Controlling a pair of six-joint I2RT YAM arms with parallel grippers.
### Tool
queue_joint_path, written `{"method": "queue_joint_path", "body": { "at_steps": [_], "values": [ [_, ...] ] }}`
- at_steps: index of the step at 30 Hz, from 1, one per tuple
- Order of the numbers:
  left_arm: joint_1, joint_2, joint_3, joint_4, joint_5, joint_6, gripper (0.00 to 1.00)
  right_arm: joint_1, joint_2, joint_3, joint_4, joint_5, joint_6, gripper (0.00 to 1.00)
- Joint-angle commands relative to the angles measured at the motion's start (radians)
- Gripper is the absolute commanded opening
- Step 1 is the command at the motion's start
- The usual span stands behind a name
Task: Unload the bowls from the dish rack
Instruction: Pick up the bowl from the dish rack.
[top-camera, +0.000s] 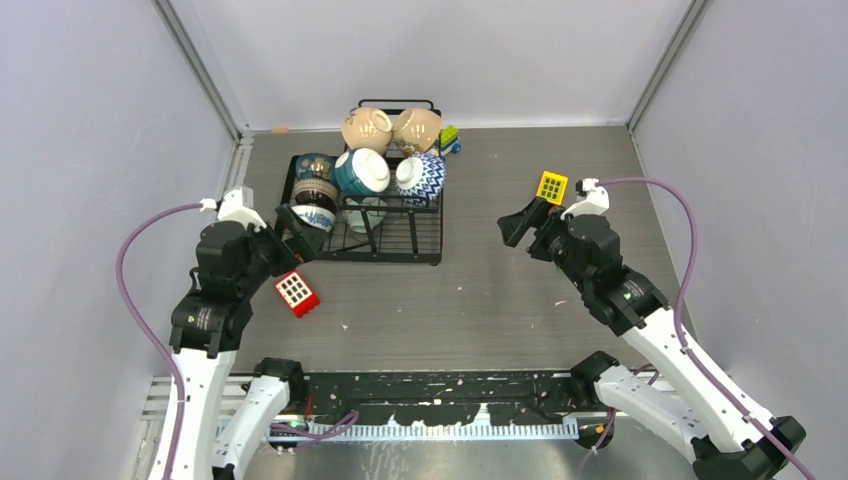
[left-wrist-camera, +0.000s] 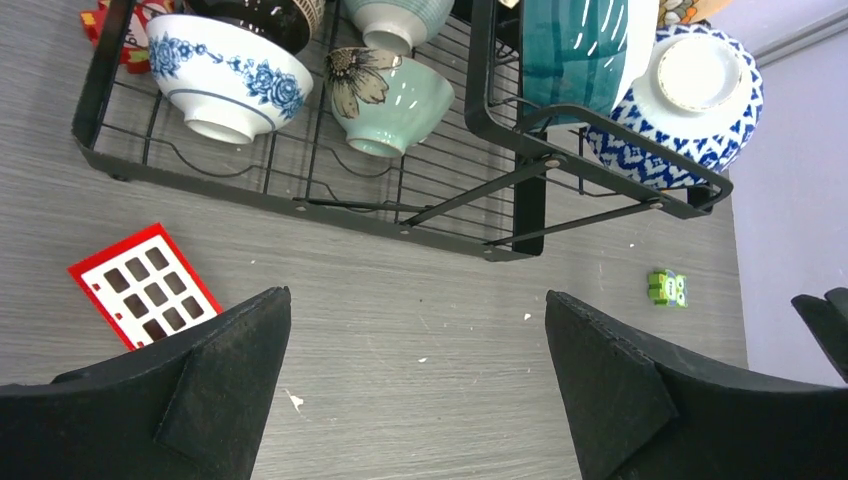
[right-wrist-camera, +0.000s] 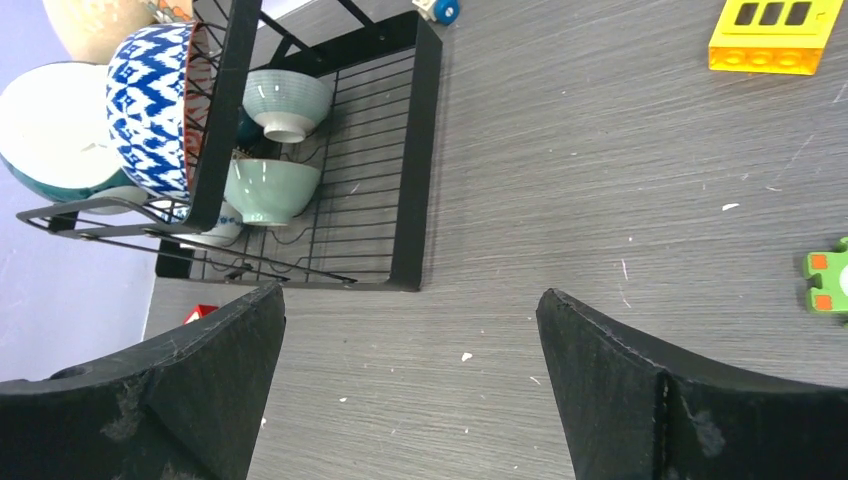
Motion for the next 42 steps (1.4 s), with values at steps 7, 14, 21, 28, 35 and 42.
{"method": "queue_joint_path", "body": {
  "at_steps": [7,14,21,28,35,42],
  "values": [
    [0.004,-0.026,-0.009,0.065,0.06,0.071,1.0,-0.001,-0.044,0.045,0.063,0.037,-0.04,1.0],
    [0.004,-0.005,-0.023,0.142,-0.04,0.003,1.0,0.0,0.003,0.089,0.067,-0.16,-0.054,1.0],
    [0.004,0.011,-0.073,0.19,-0.052,-0.039,1.0,0.0,0.106,0.179,0.012,-0.244,-0.03,0.98],
    [0.004,-0.012,-0.128,0.201,0.015,0.01,1.0,-0.001,0.202,0.249,0.064,-0.287,0.065,0.9],
    [0.004,-0.043,-0.143,0.173,0.041,0.032,1.0,0.0,0.324,0.255,0.268,-0.362,0.218,0.81],
    [0.004,-0.086,-0.191,0.152,0.094,0.002,1.0,-0.052,0.421,0.233,0.471,-0.445,0.32,0.78]
  ]
}}
